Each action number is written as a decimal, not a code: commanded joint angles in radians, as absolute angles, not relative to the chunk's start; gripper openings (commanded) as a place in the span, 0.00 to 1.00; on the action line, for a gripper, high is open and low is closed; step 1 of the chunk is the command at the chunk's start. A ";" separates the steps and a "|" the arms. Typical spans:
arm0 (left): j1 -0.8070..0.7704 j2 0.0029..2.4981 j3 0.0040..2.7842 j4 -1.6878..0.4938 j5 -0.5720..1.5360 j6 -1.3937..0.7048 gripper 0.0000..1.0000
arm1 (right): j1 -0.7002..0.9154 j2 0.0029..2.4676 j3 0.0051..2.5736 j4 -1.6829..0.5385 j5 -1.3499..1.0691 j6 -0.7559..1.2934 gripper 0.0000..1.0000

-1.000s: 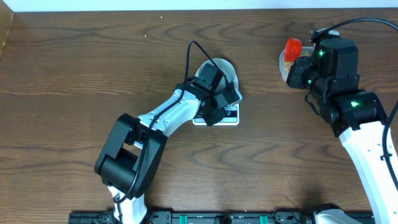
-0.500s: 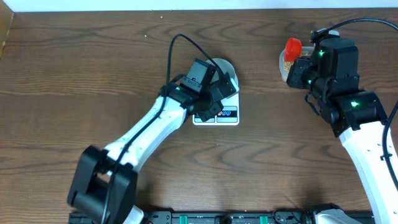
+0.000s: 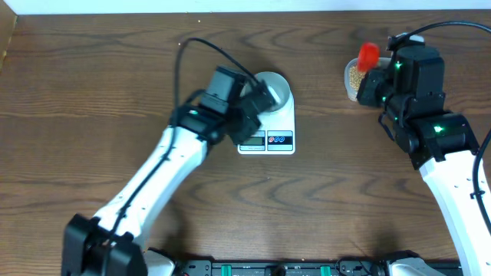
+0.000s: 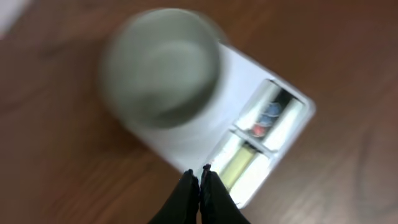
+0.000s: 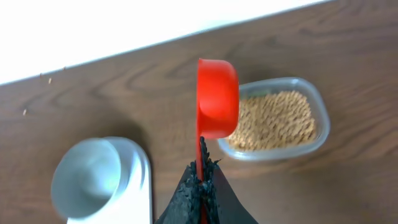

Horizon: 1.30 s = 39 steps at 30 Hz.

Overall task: Scoop item into bowl and weigh 50g on scale
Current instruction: 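Lift the left gripper off the scale and retract it left, then move the left gripper back over the scale's buttons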

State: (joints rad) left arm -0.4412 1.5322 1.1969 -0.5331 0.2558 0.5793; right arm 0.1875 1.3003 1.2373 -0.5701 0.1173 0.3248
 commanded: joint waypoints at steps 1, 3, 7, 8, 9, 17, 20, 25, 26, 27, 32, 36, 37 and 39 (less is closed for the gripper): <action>-0.283 1.432 1.196 -0.514 0.250 0.569 0.07 | 0.173 1.281 1.262 -0.537 0.210 0.303 0.01; -0.196 1.398 1.196 -0.510 0.257 0.551 0.07 | 0.165 1.281 1.262 -0.524 0.235 0.275 0.01; -0.056 1.360 1.196 -0.522 0.280 0.532 0.07 | 0.137 1.281 1.262 -0.522 0.263 0.231 0.01; -0.032 1.356 1.196 -0.526 0.280 0.520 0.07 | 0.128 1.281 1.262 -0.522 0.263 0.230 0.01; -0.015 1.353 1.196 -0.532 0.281 0.517 0.07 | 0.120 1.281 1.262 -0.522 0.263 0.230 0.01; 0.000 1.376 1.196 -0.587 0.279 0.518 0.07 | 0.069 1.281 1.262 -0.530 0.256 0.231 0.01; -0.001 1.391 1.196 -0.587 0.280 0.517 0.07 | 0.052 1.283 1.262 -0.523 0.256 0.231 0.01; -0.001 1.424 1.196 -0.590 0.289 0.518 0.07 | 0.028 1.299 1.262 -0.505 0.245 0.232 0.01; -0.001 1.435 1.196 -0.591 0.305 0.518 0.07 | 0.024 1.303 1.262 -0.501 0.240 0.231 0.01; -0.001 1.443 1.196 -0.590 0.326 0.518 0.07 | 0.021 1.305 1.262 -0.496 0.240 0.232 0.01; -0.022 1.483 1.196 -0.572 0.385 0.518 0.07 | 0.009 1.321 1.262 -0.437 0.233 0.230 0.01; -0.052 1.497 1.196 -0.516 0.370 0.519 0.07 | 0.000 1.327 1.262 -0.405 0.230 0.230 0.01; -0.057 1.497 1.196 -0.506 0.361 0.519 0.07 | -0.002 1.328 1.262 -0.403 0.230 0.230 0.01; -0.059 1.497 1.196 -0.495 0.355 0.519 0.07 | -0.007 1.329 1.262 -0.403 0.230 0.230 0.01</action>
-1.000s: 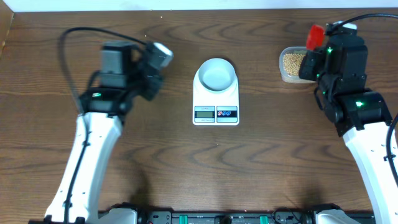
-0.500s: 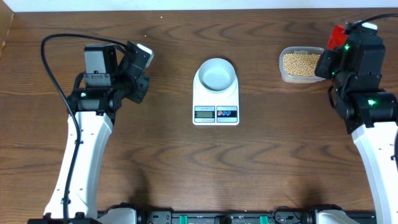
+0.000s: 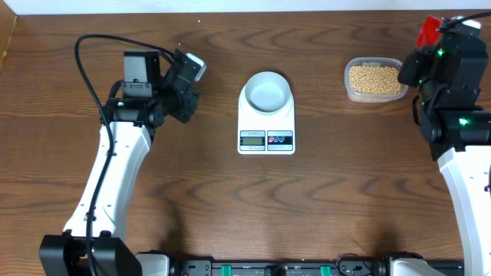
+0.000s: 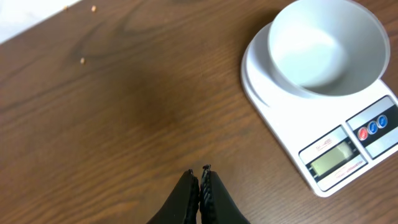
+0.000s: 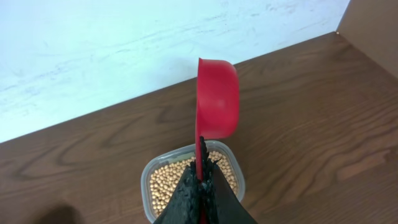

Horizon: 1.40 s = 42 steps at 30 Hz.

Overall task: Scoop item into bowl and weigh 50g on scale
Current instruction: 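Move the left gripper back over the scale's buttons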

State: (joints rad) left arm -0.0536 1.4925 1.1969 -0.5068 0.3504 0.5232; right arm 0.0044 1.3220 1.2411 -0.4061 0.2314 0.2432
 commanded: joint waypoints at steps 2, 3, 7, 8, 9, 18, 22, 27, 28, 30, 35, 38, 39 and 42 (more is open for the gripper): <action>-0.059 1.497 1.196 -0.496 0.355 0.518 0.07 | -0.010 1.329 1.262 -0.403 0.230 0.230 0.01; -0.059 1.497 1.196 -0.495 0.355 0.518 0.07 | -0.012 1.329 1.262 -0.402 0.229 0.231 0.01; -0.068 1.498 1.196 -0.495 0.355 0.521 0.07 | -0.012 1.329 1.262 -0.400 0.217 0.231 0.01; -0.073 1.498 1.196 -0.495 0.355 0.522 0.07 | -0.012 1.329 1.262 -0.400 0.213 0.231 0.01; -0.081 1.498 1.196 -0.495 0.355 0.522 0.08 | -0.012 1.329 1.262 -0.399 0.209 0.230 0.01; -0.180 1.536 1.196 -0.507 0.355 0.545 0.07 | -0.012 1.338 1.262 -0.366 0.196 0.230 0.01; -0.224 1.573 1.196 -0.487 0.355 0.545 0.07 | -0.012 1.344 1.262 -0.356 0.168 0.230 0.01; -0.281 1.615 1.196 -0.462 0.355 0.611 0.07 | -0.012 1.356 1.262 -0.342 0.168 0.230 0.01; -0.294 1.628 1.196 -0.462 0.355 0.633 0.07 | -0.012 1.360 1.262 -0.340 0.165 0.230 0.01; -0.312 1.649 1.196 -0.462 0.355 0.653 0.07 | -0.012 1.366 1.262 -0.339 0.161 0.231 0.01; -0.333 1.693 1.196 -0.463 0.355 0.654 0.07 | -0.011 1.375 1.262 -0.324 0.119 0.231 0.01; -0.333 1.711 1.196 -0.462 0.355 0.656 0.07 | -0.012 1.375 1.262 -0.304 0.100 0.231 0.01; -0.333 1.718 1.196 -0.462 0.355 0.661 0.07 | -0.011 1.375 1.262 -0.299 0.097 0.231 0.01; -0.334 1.741 1.196 -0.461 0.370 0.685 0.07 | -0.011 1.375 1.262 -0.298 0.097 0.231 0.01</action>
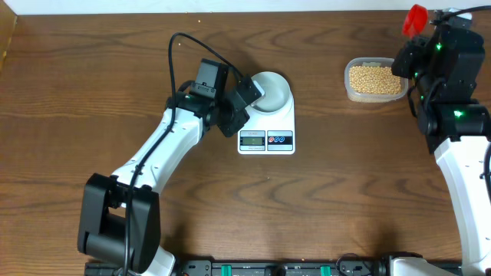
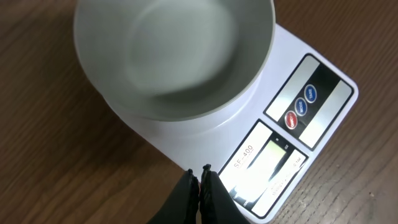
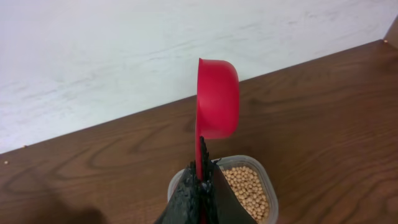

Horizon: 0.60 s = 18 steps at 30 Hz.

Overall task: Scoop item into bowl and weigh 50g on scale
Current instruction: 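Move the left gripper back over the scale's buttons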

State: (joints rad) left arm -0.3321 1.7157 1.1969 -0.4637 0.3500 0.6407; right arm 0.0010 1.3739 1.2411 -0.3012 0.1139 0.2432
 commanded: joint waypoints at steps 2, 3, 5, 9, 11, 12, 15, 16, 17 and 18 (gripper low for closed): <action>-0.334 1.752 1.196 -0.460 0.387 0.702 0.07 | -0.011 1.375 1.262 -0.298 0.097 0.231 0.01; -0.334 1.757 1.196 -0.457 0.390 0.703 0.07 | -0.011 1.375 1.262 -0.300 0.097 0.231 0.01; -0.334 1.768 1.196 -0.450 0.401 0.703 0.07 | -0.011 1.375 1.262 -0.307 0.095 0.231 0.01; -0.334 1.774 1.196 -0.452 0.408 0.695 0.07 | -0.012 1.388 1.262 -0.284 0.095 0.231 0.01; -0.334 1.774 1.196 -0.447 0.409 0.665 0.07 | -0.012 1.402 1.262 -0.259 0.095 0.231 0.01; -0.334 1.774 1.196 -0.444 0.409 0.657 0.07 | -0.012 1.410 1.262 -0.245 0.095 0.230 0.01; -0.334 1.774 1.196 -0.433 0.413 0.657 0.07 | -0.012 1.437 1.262 -0.226 0.095 0.230 0.01; -0.334 1.774 1.196 -0.429 0.413 0.657 0.07 | -0.012 1.444 1.262 -0.226 0.095 0.230 0.01; -0.334 1.774 1.196 -0.427 0.413 0.657 0.07 | -0.012 1.453 1.262 -0.226 0.094 0.230 0.01; -0.334 1.774 1.196 -0.428 0.416 0.657 0.07 | -0.012 1.458 1.262 -0.227 0.094 0.231 0.01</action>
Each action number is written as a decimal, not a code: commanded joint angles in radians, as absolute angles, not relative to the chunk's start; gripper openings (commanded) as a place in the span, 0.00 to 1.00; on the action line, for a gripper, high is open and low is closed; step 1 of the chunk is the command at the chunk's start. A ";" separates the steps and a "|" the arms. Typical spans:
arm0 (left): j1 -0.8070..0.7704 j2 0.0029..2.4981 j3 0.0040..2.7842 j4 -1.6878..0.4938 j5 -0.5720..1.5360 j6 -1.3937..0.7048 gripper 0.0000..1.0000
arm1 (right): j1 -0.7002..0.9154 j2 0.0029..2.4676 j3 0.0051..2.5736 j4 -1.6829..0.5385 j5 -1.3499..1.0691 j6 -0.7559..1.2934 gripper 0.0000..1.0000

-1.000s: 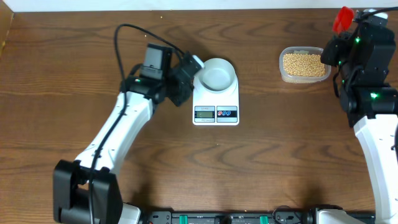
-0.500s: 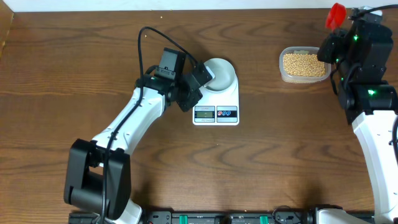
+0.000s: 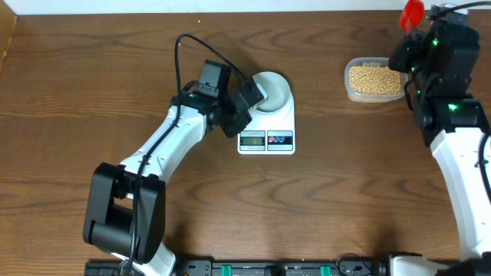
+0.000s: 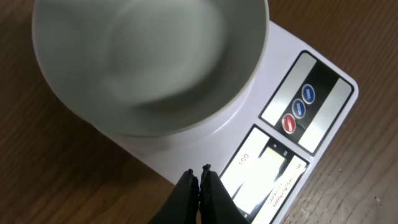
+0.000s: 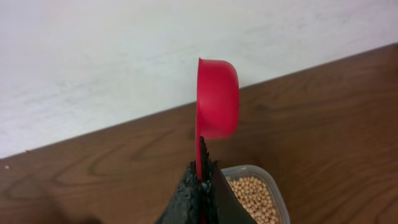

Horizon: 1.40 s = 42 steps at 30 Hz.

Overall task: Scoop item into bowl and weigh 50g on scale
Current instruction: 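Move the left gripper back over the scale's buttons, then lower the left gripper tip onto the scale's TARE button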

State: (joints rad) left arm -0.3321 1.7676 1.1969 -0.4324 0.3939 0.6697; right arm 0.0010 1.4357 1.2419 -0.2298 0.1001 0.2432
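Note:
An empty white bowl (image 3: pixel 275 90) (image 4: pixel 149 62) stands on the white scale (image 3: pixel 267 139) (image 4: pixel 292 143). My left gripper (image 4: pixel 199 169) (image 3: pixel 244 115) is shut with nothing in it, its tips just over the scale's lit display (image 4: pixel 258 177). My right gripper (image 5: pixel 202 167) (image 3: pixel 414 50) is shut on the handle of a red scoop (image 5: pixel 217 106) (image 3: pixel 412 14), held high and edge-on beside the clear tub of beans (image 3: pixel 374 80) (image 5: pixel 255 196).
The pale wall edge (image 3: pixel 230 6) runs along the back of the brown table (image 3: pixel 345 199). The scale's blue and red buttons (image 4: pixel 298 115) sit right of the display. Black cables trail from both arms.
My left gripper has dropped a little closer to the scale's display corner. The right gripper with the scoop tipped slightly higher, so the tub sits lower in its view.
At first my left gripper was shut over the scale while the right held the scoop by the tub. Then the left arm was off at the far left of the table. It then stood back at the scale's display, and is now lower there. The scoop stays gripped throughout.

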 commanded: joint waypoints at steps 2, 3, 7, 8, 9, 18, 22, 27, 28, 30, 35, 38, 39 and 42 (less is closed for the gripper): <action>-0.334 1.774 1.196 -0.432 0.446 0.657 0.07 | -0.011 1.467 1.262 -0.227 0.082 0.230 0.01; -0.334 1.774 1.196 -0.434 0.462 0.657 0.07 | -0.012 1.468 1.262 -0.226 0.072 0.230 0.01; -0.349 1.774 1.196 -0.431 0.471 0.658 0.07 | -0.012 1.469 1.262 -0.229 0.059 0.228 0.01; -0.356 1.774 1.196 -0.431 0.471 0.659 0.07 | -0.011 1.469 1.262 -0.231 0.049 0.226 0.01; -0.366 1.774 1.196 -0.432 0.471 0.659 0.07 | -0.012 1.469 1.262 -0.231 0.037 0.226 0.01; -0.411 1.777 1.196 -0.432 0.466 0.662 0.07 | -0.012 1.470 1.262 -0.231 0.027 0.219 0.01; -0.416 1.780 1.196 -0.432 0.465 0.661 0.07 | -0.013 1.470 1.262 -0.230 0.042 0.192 0.01; -0.438 1.780 1.196 -0.432 0.465 0.652 0.07 | -0.015 1.470 1.262 -0.224 0.072 0.156 0.01; -0.443 1.780 1.196 -0.432 0.466 0.638 0.07 | -0.015 1.470 1.262 -0.224 0.080 0.156 0.01; -0.459 1.780 1.196 -0.438 0.485 0.623 0.07 | -0.019 1.470 1.262 -0.227 0.076 0.156 0.01; -0.510 1.787 1.196 -0.462 0.490 0.623 0.07 | -0.021 1.471 1.262 -0.216 0.076 0.156 0.01; -0.535 1.793 1.195 -0.462 0.490 0.623 0.07 | -0.021 1.471 1.262 -0.212 0.076 0.156 0.01; -0.540 1.798 1.195 -0.462 0.489 0.623 0.07 | -0.021 1.471 1.262 -0.212 0.076 0.156 0.01; -0.550 1.822 1.195 -0.462 0.490 0.623 0.07 | -0.021 1.471 1.262 -0.212 0.076 0.156 0.01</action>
State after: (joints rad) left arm -0.5415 1.7824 1.1969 -0.4561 0.4709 0.6285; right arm -0.0158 1.4746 1.2419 -0.2161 0.0639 0.1707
